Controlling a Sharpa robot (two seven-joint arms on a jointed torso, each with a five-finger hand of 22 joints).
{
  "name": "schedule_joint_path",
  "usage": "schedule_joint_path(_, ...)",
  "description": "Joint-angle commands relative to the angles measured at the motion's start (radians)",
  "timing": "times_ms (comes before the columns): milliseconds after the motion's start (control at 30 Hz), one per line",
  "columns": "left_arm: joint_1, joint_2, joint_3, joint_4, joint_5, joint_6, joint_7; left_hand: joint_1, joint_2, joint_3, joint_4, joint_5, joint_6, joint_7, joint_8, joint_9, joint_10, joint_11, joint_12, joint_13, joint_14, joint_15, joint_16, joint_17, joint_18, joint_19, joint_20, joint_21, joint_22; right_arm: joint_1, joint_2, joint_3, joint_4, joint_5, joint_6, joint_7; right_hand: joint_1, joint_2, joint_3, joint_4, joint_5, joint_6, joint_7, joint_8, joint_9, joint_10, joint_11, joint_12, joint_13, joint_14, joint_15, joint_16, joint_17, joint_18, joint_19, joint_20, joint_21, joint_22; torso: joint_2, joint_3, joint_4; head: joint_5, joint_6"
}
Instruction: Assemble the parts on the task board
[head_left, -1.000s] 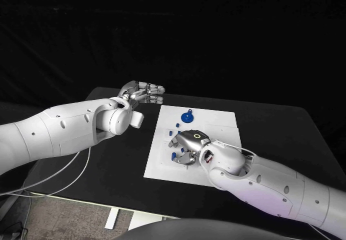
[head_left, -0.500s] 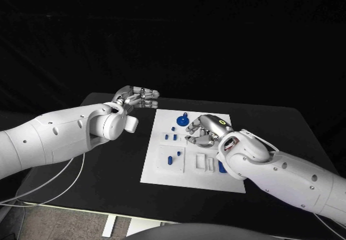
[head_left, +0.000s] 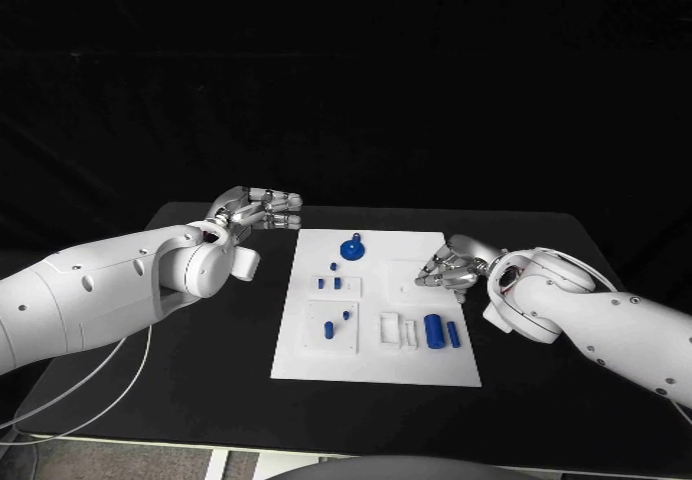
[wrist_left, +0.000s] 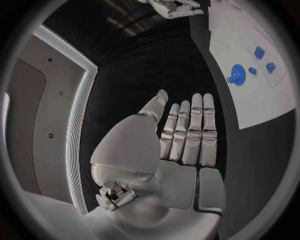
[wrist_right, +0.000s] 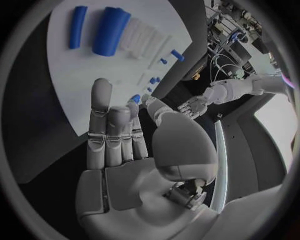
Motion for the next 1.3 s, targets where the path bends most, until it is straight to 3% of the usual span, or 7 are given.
schedule_joint_path(33, -0.007, 0.000, 0.001, 0.000, 0.011, 0.051, 0.043, -0.006, 0.003, 0.007, 0.000, -0.003, -0.008, -0.002, 0.001, 0.001, 0.012, -0.003, -0.006, 0.000, 0.008, 0.000, -0.001, 0.001, 0.003, 0.008, -0.004, 0.009, -0.001, 0.010, -0.017, 0.002, 0.000, 0.105, 0.168, -0.124, -0.024, -0.001, 0.005, 0.026, -0.019, -0.006, -0.001, 0.001, 0.022, 0.032, 0.000, 0.063, 0.103, 0.005, -0.005, 0.036, 0.054, -0.001, 0.039, -0.004, 0.018, 0.017, -0.004, 0.0076, -0.0049, -0.012, 0.000)
schedule_joint_path(133, -0.011, 0.000, 0.001, -0.001, 0.011, 0.064, 0.059, -0.010, 0.000, 0.010, 0.002, -0.004, -0.010, -0.003, 0.001, 0.001, 0.020, -0.006, -0.006, 0.000, 0.013, -0.001, -0.002, 0.000, 0.003, 0.011, -0.005, 0.011, -0.003, 0.017, -0.032, 0.003, 0.007, 0.144, 0.209, -0.175, -0.039, -0.006, 0.011, 0.044, -0.023, -0.018, 0.002, 0.001, 0.042, 0.048, 0.003, 0.077, 0.161, 0.007, -0.003, 0.041, 0.077, 0.003, 0.037, -0.002, 0.026, 0.030, -0.006, 0.0086, -0.0056, -0.021, 0.001)
schedule_joint_path(233, -0.013, 0.001, 0.001, -0.002, 0.011, 0.072, 0.082, -0.023, -0.005, -0.003, 0.016, -0.049, -0.011, -0.005, 0.001, 0.002, 0.039, -0.012, -0.006, 0.000, 0.036, -0.008, 0.001, 0.002, 0.006, 0.028, -0.010, 0.019, -0.002, 0.020, -0.045, 0.003, 0.019, 0.182, 0.255, -0.228, -0.059, -0.002, 0.012, 0.052, -0.028, -0.024, 0.002, 0.000, 0.058, 0.064, 0.004, 0.076, 0.200, 0.010, -0.002, 0.044, 0.096, 0.005, 0.036, 0.000, 0.030, 0.042, -0.004, 0.0057, -0.0034, -0.030, 0.001)
schedule_joint_path(333, -0.015, 0.002, 0.001, -0.002, 0.010, 0.086, 0.098, -0.030, -0.011, -0.071, 0.040, -0.020, -0.014, -0.006, 0.002, 0.002, 0.048, -0.015, -0.006, 0.001, 0.065, -0.015, -0.007, 0.004, 0.005, 0.048, -0.016, 0.026, -0.009, 0.022, -0.054, 0.004, 0.033, 0.203, 0.281, -0.273, -0.076, -0.005, 0.013, 0.069, -0.045, -0.032, 0.005, 0.000, 0.063, 0.068, 0.005, 0.061, 0.212, 0.012, 0.000, 0.042, 0.104, 0.006, 0.036, 0.002, 0.034, 0.053, -0.004, 0.0030, -0.0024, -0.034, 0.001)
schedule_joint_path(600, -0.018, 0.000, 0.001, 0.000, -0.002, 0.107, 0.109, -0.019, 0.013, -0.215, 0.060, -0.019, -0.010, -0.004, 0.002, 0.002, 0.080, -0.021, -0.006, 0.001, 0.086, -0.021, -0.006, 0.008, -0.001, 0.065, -0.023, 0.036, -0.034, 0.023, -0.058, 0.004, 0.038, 0.204, 0.305, -0.324, -0.090, -0.016, 0.018, 0.094, -0.073, -0.031, 0.004, 0.000, 0.074, 0.082, 0.005, 0.049, 0.247, 0.017, 0.002, 0.041, 0.122, 0.004, 0.036, 0.004, 0.038, 0.075, -0.004, 0.0007, -0.0007, -0.038, 0.001)
schedule_joint_path(1067, -0.018, -0.004, 0.001, 0.009, 0.011, 0.089, 0.133, -0.014, 0.032, -0.218, 0.052, -0.008, -0.005, -0.005, 0.001, 0.002, 0.089, -0.024, -0.006, 0.001, 0.083, -0.021, -0.006, 0.008, -0.003, 0.064, -0.024, 0.038, -0.046, 0.023, -0.027, 0.000, 0.036, 0.145, 0.339, -0.348, -0.093, -0.043, 0.024, 0.125, -0.092, -0.048, 0.012, -0.001, 0.069, 0.086, 0.010, 0.030, 0.277, 0.019, 0.007, 0.048, 0.146, 0.005, 0.035, 0.009, 0.042, 0.114, -0.003, -0.0001, -0.0035, -0.037, -0.006)
schedule_joint_path(1300, -0.018, -0.007, 0.001, 0.017, 0.016, 0.099, 0.135, -0.017, 0.036, -0.218, 0.049, -0.006, -0.008, -0.003, 0.001, 0.002, 0.084, -0.023, -0.005, 0.001, 0.080, -0.020, -0.006, 0.008, -0.002, 0.063, -0.023, 0.039, -0.050, 0.016, -0.001, -0.012, 0.019, 0.136, 0.343, -0.355, -0.097, -0.049, 0.024, 0.123, -0.094, -0.078, 0.021, -0.001, 0.058, 0.082, 0.017, 0.024, 0.277, 0.019, 0.011, 0.046, 0.147, 0.007, 0.036, 0.013, 0.036, 0.119, -0.003, 0.0009, -0.0022, -0.031, -0.010)
